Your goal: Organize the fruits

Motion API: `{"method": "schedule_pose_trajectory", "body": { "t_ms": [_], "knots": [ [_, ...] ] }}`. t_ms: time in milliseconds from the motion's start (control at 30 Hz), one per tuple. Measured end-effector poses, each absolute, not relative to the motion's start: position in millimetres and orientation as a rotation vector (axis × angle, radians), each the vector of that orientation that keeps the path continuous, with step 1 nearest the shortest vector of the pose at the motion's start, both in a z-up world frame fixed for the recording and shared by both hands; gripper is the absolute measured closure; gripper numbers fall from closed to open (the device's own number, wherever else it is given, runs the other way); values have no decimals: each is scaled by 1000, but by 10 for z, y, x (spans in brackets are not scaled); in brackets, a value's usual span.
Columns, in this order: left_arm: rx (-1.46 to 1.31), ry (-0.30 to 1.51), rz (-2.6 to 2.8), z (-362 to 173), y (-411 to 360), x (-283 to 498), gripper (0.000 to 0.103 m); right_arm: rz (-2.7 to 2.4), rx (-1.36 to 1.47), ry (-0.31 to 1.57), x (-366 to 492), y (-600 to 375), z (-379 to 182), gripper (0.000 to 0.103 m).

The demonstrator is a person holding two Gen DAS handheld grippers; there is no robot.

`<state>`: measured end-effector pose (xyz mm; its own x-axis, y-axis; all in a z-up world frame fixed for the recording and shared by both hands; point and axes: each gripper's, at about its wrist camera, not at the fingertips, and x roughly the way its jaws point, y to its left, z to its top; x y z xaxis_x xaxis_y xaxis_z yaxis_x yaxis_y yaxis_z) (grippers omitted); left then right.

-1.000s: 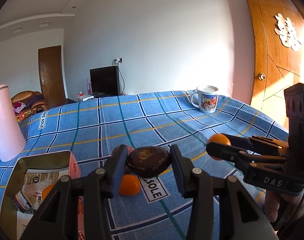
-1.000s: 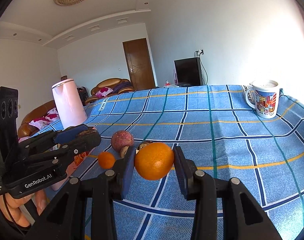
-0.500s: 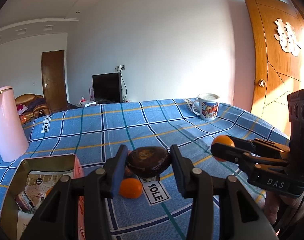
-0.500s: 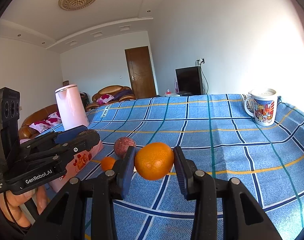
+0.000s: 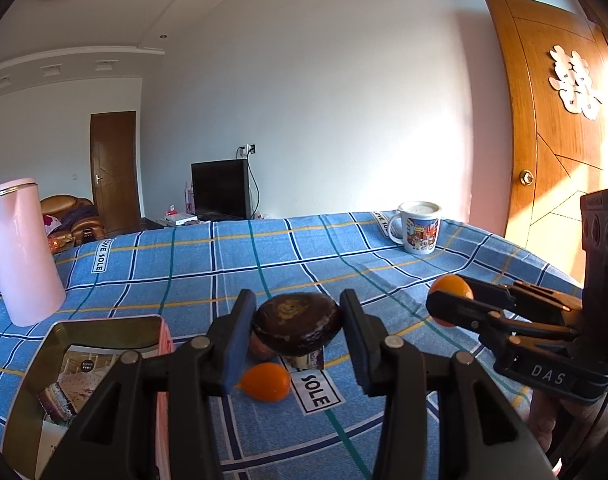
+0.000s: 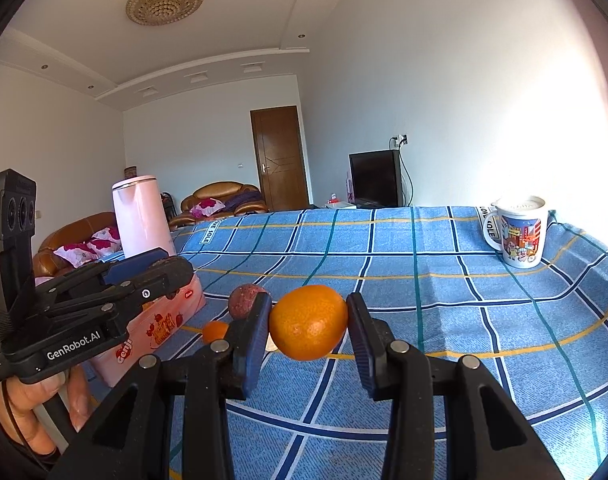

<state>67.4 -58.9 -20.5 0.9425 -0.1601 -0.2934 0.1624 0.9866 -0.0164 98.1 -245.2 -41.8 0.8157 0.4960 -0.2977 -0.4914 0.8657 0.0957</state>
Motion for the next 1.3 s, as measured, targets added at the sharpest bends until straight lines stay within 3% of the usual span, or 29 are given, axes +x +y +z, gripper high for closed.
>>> {"method": "schedule_pose_trajectory", "body": {
  "t_ms": [1300],
  "knots": [
    [-143, 371, 97, -271, 822, 421, 58, 791, -171, 372, 974, -926, -157, 62]
  ]
}}
